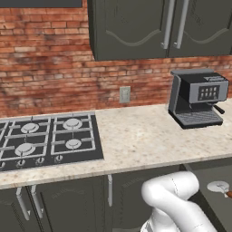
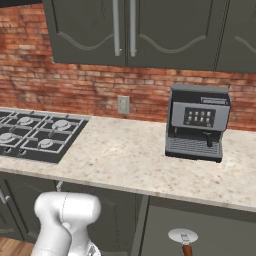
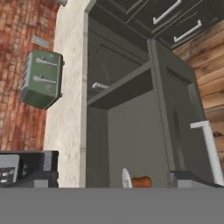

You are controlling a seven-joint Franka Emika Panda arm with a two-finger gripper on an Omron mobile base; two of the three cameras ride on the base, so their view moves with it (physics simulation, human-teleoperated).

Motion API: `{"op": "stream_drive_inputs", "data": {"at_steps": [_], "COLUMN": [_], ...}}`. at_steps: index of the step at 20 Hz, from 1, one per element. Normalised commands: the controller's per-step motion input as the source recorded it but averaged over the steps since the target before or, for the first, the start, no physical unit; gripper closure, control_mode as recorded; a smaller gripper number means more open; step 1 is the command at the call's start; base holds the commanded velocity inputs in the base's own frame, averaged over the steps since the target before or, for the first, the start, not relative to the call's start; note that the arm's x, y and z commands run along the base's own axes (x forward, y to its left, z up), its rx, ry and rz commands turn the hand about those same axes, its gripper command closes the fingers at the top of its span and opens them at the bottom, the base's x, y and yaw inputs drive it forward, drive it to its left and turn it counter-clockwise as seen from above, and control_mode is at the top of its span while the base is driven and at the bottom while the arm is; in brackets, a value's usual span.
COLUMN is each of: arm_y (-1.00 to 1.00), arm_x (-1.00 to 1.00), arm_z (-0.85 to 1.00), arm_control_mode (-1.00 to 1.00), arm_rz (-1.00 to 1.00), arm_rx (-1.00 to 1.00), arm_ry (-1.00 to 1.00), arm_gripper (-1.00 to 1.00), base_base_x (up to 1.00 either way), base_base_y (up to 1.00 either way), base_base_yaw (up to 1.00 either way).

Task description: Take the pizza cutter from the drawer on the right and place it on the dining counter for cutting.

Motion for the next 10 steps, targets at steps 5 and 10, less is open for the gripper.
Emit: {"op": "stream_drive_inputs", "data": {"at_steps": [5, 10], "arm_y": [0.55, 0.74], "arm_x": [0.78, 0.82], "arm_z": [0.34, 0.20], "arm_control_mode": [-1.00, -1.00], "arm_rz": [0.00, 0.00], "arm_rx": [0.00, -0.02], "arm_ry": [0.15, 0.17], "arm_gripper": [-1.00, -1.00], "base_base_x": [0.00, 0.00], "base_base_y": [0.00, 0.00], "base_base_yaw": [0.00, 0.00]}}
